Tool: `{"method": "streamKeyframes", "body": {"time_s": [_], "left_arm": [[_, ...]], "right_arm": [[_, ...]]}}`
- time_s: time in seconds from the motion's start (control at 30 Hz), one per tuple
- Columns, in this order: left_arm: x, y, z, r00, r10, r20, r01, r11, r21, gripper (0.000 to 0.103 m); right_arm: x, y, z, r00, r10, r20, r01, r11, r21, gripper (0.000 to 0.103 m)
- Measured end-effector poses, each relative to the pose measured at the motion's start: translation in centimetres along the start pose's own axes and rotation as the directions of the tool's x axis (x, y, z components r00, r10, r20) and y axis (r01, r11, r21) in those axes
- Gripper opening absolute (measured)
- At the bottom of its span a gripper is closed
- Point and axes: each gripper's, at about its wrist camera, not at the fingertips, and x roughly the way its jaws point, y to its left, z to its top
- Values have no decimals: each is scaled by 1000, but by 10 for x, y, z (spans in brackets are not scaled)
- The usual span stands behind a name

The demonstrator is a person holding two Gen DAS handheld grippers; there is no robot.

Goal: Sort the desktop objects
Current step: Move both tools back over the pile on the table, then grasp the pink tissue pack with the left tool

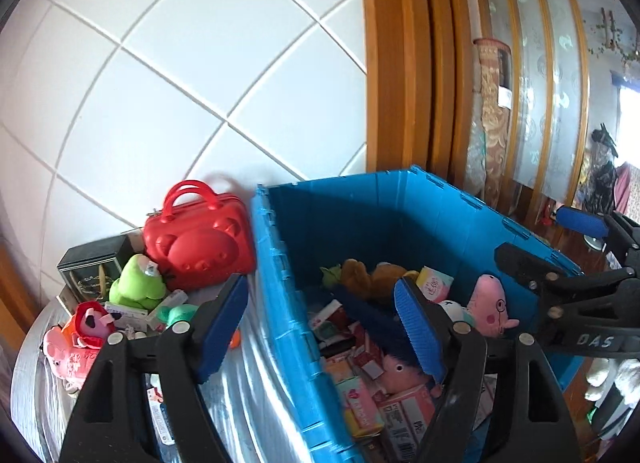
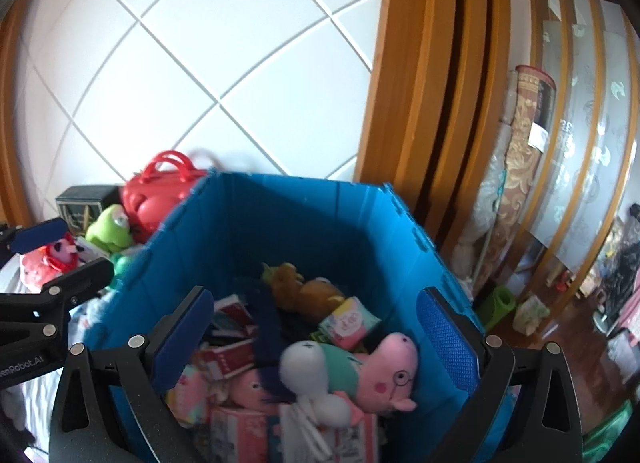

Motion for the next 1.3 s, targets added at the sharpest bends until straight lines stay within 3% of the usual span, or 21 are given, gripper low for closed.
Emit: {"method": "streamKeyframes", "body": {"time_s": [0.27, 0.57, 0.77, 1.0, 1.3], "left_arm": [[-18, 88, -37, 998, 67, -16, -68, 996, -54, 75], [-32, 195, -78, 984, 152, -95, -163, 980, -117, 75], [-36, 264, -109, 965, 207, -159, -233, 958, -167, 75], [-29, 346, -158, 923, 272, -274, -338, 912, -233, 75], [7, 430, -219, 852, 280, -443, -441, 840, -316, 75]], "right_arm": [[-27, 78, 4, 993, 105, 61, -107, 994, 31, 103], [-19, 185, 10, 979, 203, 27, -203, 979, 10, 103], [-5, 246, 8, 966, 259, -18, -259, 966, -3, 103], [36, 295, -12, 948, 296, -120, -296, 955, 19, 103], [117, 341, -48, 900, 325, -289, -333, 943, 24, 103]]}}
